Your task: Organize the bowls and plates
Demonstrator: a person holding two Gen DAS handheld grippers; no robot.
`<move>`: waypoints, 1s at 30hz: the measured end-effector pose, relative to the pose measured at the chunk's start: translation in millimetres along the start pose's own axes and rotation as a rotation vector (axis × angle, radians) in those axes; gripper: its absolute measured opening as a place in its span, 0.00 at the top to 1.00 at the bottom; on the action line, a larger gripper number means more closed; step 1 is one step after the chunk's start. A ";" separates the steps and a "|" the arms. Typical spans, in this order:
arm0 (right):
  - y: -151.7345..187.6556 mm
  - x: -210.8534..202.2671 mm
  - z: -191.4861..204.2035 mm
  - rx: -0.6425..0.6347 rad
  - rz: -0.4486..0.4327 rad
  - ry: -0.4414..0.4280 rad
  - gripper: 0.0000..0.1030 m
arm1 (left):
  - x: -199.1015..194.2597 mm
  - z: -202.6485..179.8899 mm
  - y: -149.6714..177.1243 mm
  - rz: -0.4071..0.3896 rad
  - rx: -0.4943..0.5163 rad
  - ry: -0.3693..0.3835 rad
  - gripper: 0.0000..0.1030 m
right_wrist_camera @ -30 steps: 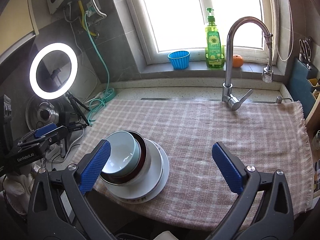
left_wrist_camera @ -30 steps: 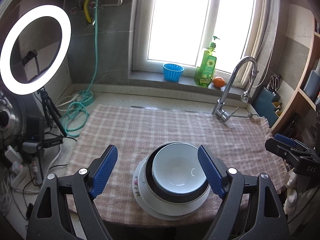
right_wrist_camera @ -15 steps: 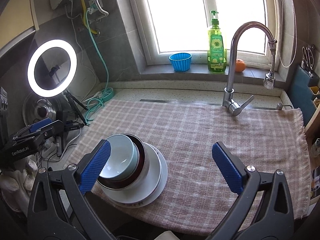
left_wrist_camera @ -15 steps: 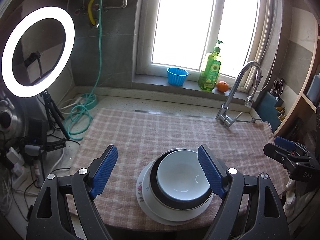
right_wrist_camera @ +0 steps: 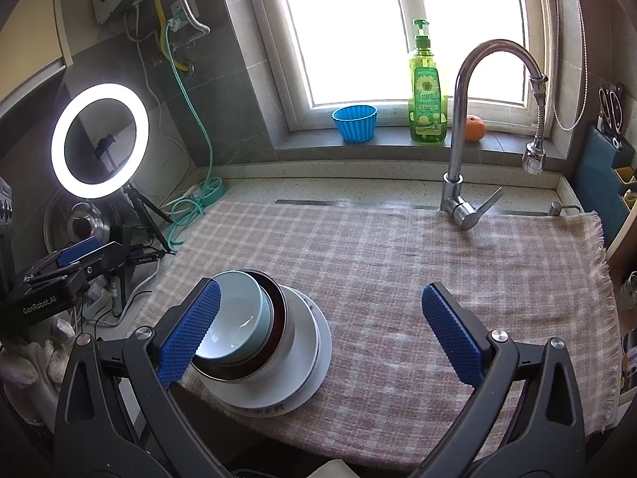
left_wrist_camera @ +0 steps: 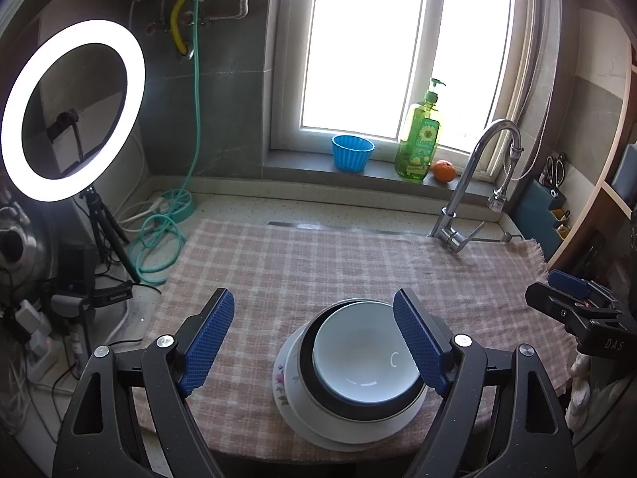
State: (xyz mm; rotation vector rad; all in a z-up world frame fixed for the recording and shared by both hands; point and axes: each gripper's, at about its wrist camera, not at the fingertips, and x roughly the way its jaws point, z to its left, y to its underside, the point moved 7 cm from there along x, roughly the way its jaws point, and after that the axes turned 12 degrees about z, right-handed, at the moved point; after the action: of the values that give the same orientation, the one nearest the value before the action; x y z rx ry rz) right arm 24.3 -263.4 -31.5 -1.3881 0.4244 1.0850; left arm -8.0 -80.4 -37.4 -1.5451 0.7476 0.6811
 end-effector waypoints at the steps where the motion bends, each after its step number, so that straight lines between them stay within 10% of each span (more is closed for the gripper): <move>1: 0.0 0.4 0.0 0.000 0.001 0.000 0.00 | 0.0 0.0 0.2 0.002 0.000 -0.001 0.20; 30: -0.6 16.5 -3.7 0.038 0.025 -0.021 0.00 | 11.5 4.6 -10.5 0.004 0.020 -0.065 0.20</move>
State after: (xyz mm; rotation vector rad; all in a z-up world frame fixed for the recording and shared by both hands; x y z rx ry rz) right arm 34.1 -260.8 -45.0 -1.3395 0.4458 1.1056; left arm 7.4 -76.0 -40.4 -1.4966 0.7068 0.7219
